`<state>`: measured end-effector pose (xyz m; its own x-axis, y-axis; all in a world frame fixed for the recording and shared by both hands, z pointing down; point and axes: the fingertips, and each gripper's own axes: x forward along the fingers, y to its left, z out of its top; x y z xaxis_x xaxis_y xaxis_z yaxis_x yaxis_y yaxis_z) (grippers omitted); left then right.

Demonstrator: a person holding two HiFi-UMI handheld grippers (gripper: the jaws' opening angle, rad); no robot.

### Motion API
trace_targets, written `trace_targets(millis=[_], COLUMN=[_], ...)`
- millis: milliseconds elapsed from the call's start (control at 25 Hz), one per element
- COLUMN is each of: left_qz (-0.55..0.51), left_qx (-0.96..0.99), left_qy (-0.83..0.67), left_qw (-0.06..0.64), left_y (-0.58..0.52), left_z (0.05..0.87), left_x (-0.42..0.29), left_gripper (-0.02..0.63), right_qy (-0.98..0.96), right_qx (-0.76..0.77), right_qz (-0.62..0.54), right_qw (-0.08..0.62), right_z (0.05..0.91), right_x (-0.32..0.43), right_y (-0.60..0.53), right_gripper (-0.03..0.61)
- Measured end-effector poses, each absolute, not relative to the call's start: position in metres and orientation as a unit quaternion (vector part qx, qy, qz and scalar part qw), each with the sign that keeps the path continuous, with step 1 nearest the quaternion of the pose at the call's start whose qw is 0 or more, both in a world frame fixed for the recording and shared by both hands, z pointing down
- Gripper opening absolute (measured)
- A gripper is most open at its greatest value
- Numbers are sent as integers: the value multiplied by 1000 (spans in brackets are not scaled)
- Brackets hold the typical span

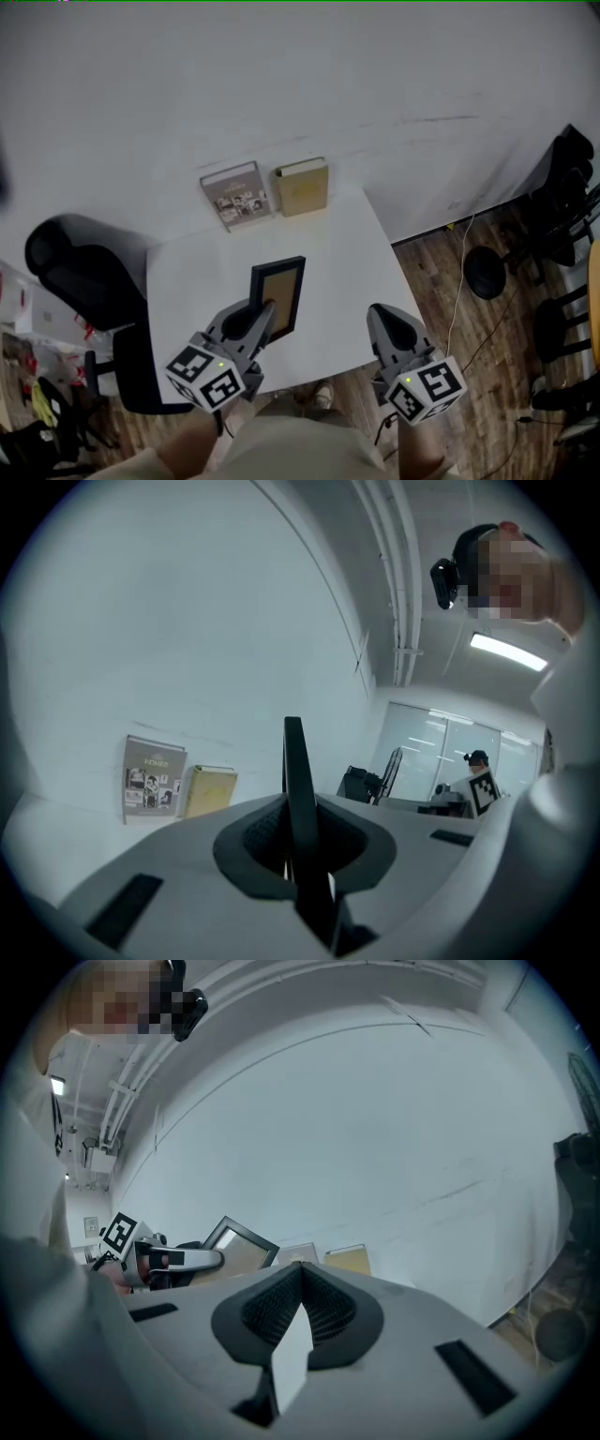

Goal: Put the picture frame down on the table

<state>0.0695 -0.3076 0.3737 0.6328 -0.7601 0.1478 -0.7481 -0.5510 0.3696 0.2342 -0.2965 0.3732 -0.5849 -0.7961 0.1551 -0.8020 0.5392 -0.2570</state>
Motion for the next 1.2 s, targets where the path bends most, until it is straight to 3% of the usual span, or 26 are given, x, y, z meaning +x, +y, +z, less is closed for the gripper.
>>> trace_targets(millis=[240,640,1200], left_qz=[-27,-85,-62], left_qx=[877,833,787], left_qy=[-425,-414,-385], left_qw=[222,358,478], left_y=[-353,-439,-503], left_z=[384,453,609], left_x=[58,36,41], left_gripper=[46,46,46], right_qy=[-879,-871,-845], right_qx=[452,453,447], right_qz=[149,185,277], right_qw=[17,46,94], right_z=[375,423,535], right_x=[216,192,161], right_y=[-332,-392,-430], right_gripper=[21,21,21])
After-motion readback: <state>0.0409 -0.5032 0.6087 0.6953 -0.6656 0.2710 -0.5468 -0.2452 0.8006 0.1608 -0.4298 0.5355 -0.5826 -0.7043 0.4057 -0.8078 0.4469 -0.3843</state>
